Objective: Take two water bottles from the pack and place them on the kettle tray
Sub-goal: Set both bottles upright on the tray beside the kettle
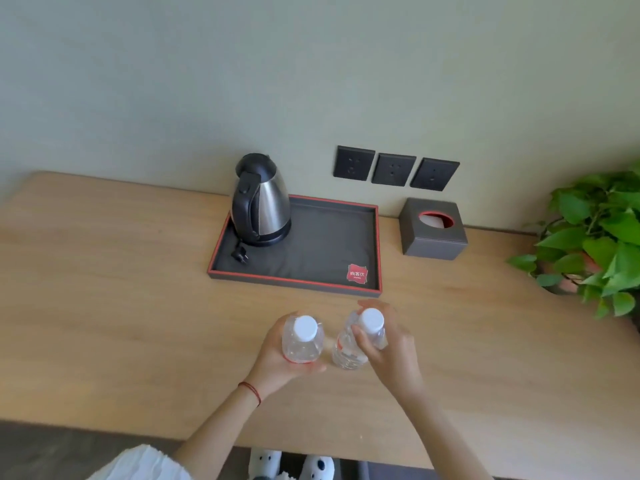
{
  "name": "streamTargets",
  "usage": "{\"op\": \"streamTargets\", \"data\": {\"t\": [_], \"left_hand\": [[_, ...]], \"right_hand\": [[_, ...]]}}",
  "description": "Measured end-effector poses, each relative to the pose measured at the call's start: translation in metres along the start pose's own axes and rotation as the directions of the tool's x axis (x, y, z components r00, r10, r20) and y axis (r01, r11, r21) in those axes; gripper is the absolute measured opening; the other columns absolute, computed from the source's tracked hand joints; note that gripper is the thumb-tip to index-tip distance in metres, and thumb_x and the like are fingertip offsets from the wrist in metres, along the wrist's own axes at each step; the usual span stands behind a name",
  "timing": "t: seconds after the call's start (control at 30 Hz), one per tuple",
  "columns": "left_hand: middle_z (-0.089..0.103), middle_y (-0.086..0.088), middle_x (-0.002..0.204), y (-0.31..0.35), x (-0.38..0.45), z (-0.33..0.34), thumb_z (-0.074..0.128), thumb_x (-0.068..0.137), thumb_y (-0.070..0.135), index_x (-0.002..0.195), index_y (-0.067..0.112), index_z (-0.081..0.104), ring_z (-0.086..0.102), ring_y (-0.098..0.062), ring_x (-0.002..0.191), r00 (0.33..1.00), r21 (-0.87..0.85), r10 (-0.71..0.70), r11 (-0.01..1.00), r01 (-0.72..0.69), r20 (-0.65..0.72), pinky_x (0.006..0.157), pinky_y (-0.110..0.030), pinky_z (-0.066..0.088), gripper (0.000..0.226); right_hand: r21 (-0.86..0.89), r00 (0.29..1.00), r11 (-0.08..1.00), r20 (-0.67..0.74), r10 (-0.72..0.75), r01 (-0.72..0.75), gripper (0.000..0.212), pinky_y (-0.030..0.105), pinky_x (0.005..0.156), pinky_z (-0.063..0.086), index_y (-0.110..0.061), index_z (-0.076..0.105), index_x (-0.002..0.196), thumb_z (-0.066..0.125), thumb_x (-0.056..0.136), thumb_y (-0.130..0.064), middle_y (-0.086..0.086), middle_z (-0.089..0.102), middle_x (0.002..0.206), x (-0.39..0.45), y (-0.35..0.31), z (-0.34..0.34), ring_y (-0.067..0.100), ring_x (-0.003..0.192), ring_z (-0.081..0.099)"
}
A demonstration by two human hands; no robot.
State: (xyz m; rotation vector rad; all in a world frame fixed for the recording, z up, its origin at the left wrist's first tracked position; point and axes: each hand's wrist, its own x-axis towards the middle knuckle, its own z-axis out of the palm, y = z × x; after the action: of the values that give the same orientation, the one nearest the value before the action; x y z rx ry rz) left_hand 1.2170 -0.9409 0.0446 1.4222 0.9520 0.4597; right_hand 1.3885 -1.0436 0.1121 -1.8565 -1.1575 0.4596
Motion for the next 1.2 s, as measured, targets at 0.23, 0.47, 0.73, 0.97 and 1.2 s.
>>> {"op": "streamTargets", "data": {"t": [0.23, 0.47, 0.73, 0.97, 1.2], "left_hand": [[0.065, 0.016, 0.098, 0.068, -0.011, -0.018, 0.083, 0.061, 0.042, 0.100, 0.030, 0.062, 0.058, -0.002, 0.098, 0.922, 0.301, 0.362, 0.871, -0.388, 0.138, 0.086, -0.009, 0.041, 0.046], [0.053, 0.001, 0.070, 0.079, 0.005, -0.009, 0.063, 0.085, 0.032, 0.066, 0.014, 0.048, 0.046, -0.012, 0.074, 0.823, 0.534, 0.526, 0.642, -0.550, 0.214, 0.065, -0.033, 0.046, 0.030], [0.054, 0.001, 0.067, 0.077, 0.003, -0.013, 0.063, 0.084, 0.028, 0.063, 0.015, 0.045, 0.045, -0.014, 0.072, 0.821, 0.533, 0.536, 0.645, -0.548, 0.196, 0.061, -0.032, 0.045, 0.031], [0.052, 0.005, 0.066, 0.080, 0.006, -0.010, 0.062, 0.085, 0.027, 0.064, 0.016, 0.045, 0.039, -0.007, 0.071, 0.825, 0.570, 0.516, 0.616, -0.544, 0.230, 0.058, -0.020, 0.038, 0.029], [0.051, 0.005, 0.066, 0.082, 0.005, -0.013, 0.060, 0.086, 0.029, 0.066, 0.016, 0.047, 0.040, -0.008, 0.070, 0.835, 0.578, 0.496, 0.619, -0.532, 0.237, 0.053, -0.031, 0.044, 0.027]], "right_hand": [[-0.617, 0.997, 0.786, 0.017, 0.072, -0.046, 0.041, 0.026, 0.049, 0.037, -0.019, 0.052, 0.081, 0.064, 0.072, -0.058, -0.001, 0.064, 0.067, 0.016, -0.023, -0.014, 0.028, 0.060, 0.058], [-0.588, 0.986, 0.808, 0.115, 0.124, -0.033, 0.031, 0.034, 0.057, 0.041, -0.012, 0.057, 0.092, 0.064, 0.080, -0.040, 0.016, 0.068, 0.076, 0.058, -0.035, -0.021, 0.040, 0.072, 0.060], [-0.516, 0.979, 0.845, 0.201, -0.045, 0.145, 0.028, 0.034, 0.058, 0.040, -0.003, 0.060, 0.092, 0.066, 0.081, -0.028, 0.023, 0.067, 0.081, 0.178, -0.046, -0.028, 0.039, 0.073, 0.058], [-0.501, 0.960, 0.846, 0.279, -0.040, 0.180, 0.023, 0.049, 0.082, 0.051, -0.006, 0.058, 0.102, 0.060, 0.086, -0.022, 0.025, 0.062, 0.103, 0.266, -0.024, -0.012, 0.041, 0.094, 0.058], [-0.618, 0.968, 0.762, 0.245, -0.046, 0.192, 0.024, 0.050, 0.088, 0.046, -0.005, 0.054, 0.112, 0.054, 0.091, -0.016, 0.030, 0.051, 0.113, 0.324, -0.007, -0.010, 0.046, 0.102, 0.052]]}}
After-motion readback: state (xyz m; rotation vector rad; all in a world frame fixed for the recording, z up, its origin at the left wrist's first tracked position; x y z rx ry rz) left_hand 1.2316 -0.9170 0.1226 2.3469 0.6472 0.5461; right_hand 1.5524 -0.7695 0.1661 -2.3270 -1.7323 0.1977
